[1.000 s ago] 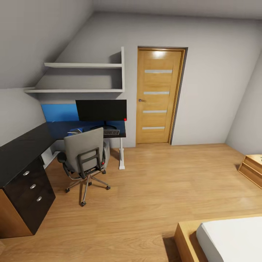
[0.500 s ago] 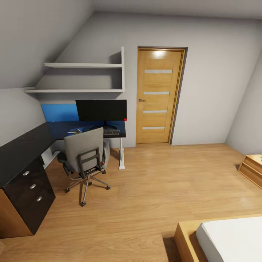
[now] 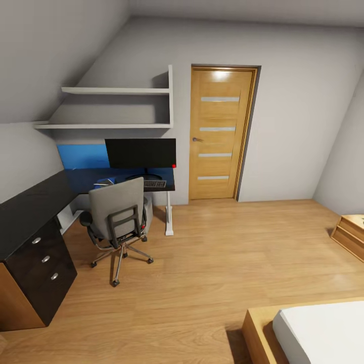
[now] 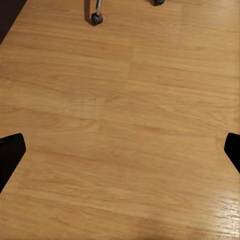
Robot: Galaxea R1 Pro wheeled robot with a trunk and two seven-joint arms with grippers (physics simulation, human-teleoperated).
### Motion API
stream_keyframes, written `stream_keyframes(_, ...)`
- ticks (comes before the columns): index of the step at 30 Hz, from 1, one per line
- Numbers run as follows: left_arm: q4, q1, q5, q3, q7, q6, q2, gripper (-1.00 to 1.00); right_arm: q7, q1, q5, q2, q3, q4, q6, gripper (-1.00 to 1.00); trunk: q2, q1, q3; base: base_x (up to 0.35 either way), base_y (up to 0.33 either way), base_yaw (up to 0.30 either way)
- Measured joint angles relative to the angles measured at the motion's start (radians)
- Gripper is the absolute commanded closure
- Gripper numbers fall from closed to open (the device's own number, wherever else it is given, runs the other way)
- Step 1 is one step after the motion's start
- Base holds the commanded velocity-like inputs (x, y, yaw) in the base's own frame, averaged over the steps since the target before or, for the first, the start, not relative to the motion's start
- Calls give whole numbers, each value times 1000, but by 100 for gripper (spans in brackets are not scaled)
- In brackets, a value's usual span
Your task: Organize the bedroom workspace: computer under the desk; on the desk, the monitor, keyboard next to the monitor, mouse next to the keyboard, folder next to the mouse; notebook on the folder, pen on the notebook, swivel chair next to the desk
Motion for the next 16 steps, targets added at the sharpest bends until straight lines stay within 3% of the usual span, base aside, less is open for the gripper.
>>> stream_keyframes(16, 0, 0, 0, 0, 1, 0, 0, -100, 0, 0, 0, 0, 0, -1, 0, -100, 0, 0, 0, 0, 0, 0)
